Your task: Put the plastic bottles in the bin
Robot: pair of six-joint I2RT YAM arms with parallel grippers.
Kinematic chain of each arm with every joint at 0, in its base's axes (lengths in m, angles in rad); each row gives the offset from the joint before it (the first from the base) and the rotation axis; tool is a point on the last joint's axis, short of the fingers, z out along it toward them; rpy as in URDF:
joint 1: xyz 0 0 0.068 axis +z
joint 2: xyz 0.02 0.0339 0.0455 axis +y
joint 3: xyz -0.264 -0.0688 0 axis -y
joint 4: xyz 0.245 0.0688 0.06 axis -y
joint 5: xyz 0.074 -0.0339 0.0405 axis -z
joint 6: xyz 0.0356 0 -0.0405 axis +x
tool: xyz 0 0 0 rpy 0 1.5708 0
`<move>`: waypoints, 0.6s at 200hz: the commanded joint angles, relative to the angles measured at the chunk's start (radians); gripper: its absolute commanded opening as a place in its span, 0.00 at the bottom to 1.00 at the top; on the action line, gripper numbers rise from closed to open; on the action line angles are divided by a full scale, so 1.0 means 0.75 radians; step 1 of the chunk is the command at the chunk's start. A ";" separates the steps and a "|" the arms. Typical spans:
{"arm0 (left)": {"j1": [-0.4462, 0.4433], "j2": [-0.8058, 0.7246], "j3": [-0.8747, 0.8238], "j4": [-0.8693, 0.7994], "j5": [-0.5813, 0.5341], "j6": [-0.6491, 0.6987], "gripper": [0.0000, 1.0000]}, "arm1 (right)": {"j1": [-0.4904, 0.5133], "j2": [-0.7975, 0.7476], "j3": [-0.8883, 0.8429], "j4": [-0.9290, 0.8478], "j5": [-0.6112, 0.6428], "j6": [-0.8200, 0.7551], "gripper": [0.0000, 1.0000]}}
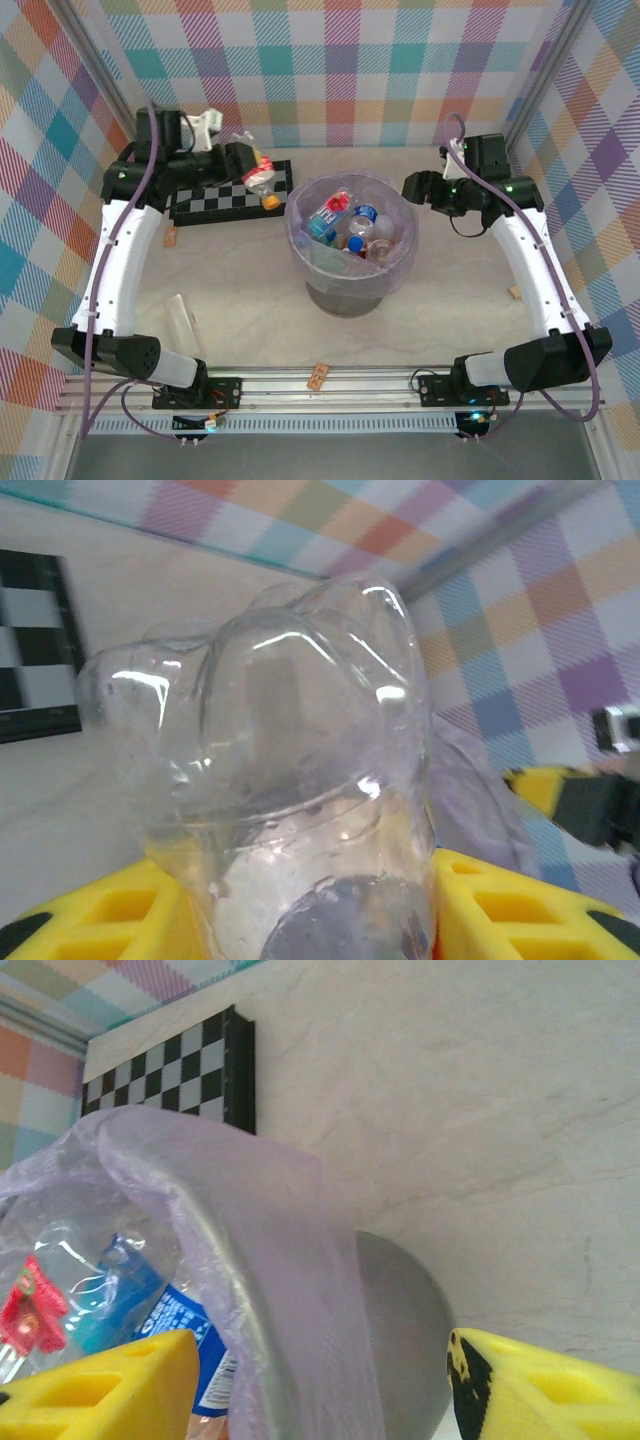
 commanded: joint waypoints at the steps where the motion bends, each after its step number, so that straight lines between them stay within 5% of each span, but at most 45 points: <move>1: -0.144 0.042 0.117 -0.025 -0.049 -0.042 0.00 | -0.053 -0.051 -0.024 0.018 0.056 0.015 0.67; 55: -0.475 0.172 0.225 0.018 -0.241 -0.085 0.00 | -0.237 -0.135 -0.126 0.089 -0.098 0.094 0.68; 120: -0.746 0.519 0.530 -0.078 -0.295 -0.039 0.00 | -0.253 -0.165 -0.215 0.141 -0.160 0.124 0.68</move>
